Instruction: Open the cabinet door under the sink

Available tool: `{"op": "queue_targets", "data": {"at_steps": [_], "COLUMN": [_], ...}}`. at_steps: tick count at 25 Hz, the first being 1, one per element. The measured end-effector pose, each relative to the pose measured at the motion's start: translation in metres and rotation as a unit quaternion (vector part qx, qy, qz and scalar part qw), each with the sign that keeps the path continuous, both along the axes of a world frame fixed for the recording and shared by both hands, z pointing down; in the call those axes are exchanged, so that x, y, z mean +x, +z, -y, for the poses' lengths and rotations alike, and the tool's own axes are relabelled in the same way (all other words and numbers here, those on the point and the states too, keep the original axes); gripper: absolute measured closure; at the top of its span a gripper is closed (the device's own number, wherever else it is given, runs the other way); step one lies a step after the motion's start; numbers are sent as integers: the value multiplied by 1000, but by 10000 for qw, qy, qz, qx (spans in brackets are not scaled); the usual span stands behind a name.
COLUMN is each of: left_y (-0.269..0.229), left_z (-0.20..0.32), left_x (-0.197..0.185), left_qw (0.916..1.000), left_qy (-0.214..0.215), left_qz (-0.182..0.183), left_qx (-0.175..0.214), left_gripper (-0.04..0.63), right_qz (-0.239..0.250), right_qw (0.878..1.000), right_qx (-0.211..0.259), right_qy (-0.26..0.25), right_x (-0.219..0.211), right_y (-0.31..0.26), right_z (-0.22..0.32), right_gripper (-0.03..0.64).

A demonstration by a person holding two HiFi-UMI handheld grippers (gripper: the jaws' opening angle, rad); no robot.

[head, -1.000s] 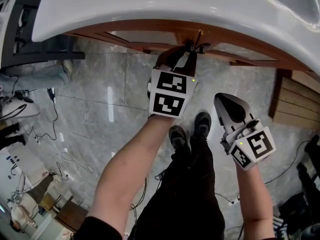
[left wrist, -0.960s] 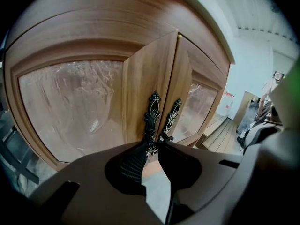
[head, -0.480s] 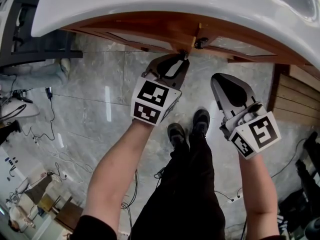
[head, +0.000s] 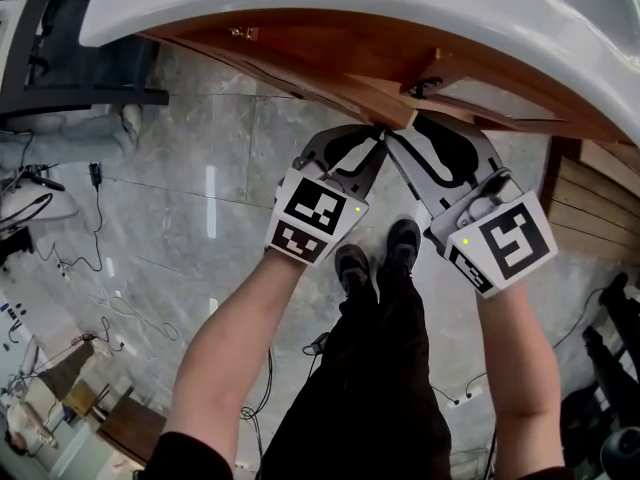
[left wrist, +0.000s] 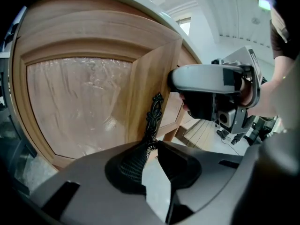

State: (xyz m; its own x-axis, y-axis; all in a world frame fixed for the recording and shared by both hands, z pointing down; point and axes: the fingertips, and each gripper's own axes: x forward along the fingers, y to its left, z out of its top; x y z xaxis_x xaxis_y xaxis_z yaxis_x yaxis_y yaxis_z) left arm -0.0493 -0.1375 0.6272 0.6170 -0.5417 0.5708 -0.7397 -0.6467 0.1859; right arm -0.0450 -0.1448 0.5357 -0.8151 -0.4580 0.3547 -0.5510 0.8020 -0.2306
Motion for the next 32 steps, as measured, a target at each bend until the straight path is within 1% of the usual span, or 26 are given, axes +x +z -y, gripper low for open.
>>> {"op": "queue_targets", "data": {"at_steps": [6, 9, 14, 22, 28, 32], "left_y": [-7, -6, -3, 5, 7, 7], "left_z": [-4, -9, -30, -54, -81, -98], "left_x": [-2, -6, -22, -44, -70, -90], "left_qw": [9999, 9999, 9999, 10000, 9998, 9993], "left_qy": [-8, 25, 83, 57, -168, -188], "left_qz": [-103, -131, -110, 22, 105, 309], "left_qx": [16, 24, 45, -29, -80, -74], "left_gripper": [509, 509, 506, 503, 502, 502], "right_qz": [-55, 29, 59, 126, 51, 26], "right_qw": [9997, 9994, 9980, 9968, 9942, 9918], "right_qx": [168, 118, -6, -192, -325, -431], "right_qy": [-170, -321, -632, -768, -1022, -1206], "right_x": [-12, -16, -30, -49, -70, -87], "right_y": [-9, -9, -6, 0, 1, 1], "right_z": [2, -5, -29, -57, -89, -108], "right_gripper": [499, 500, 498, 492, 491, 491]}}
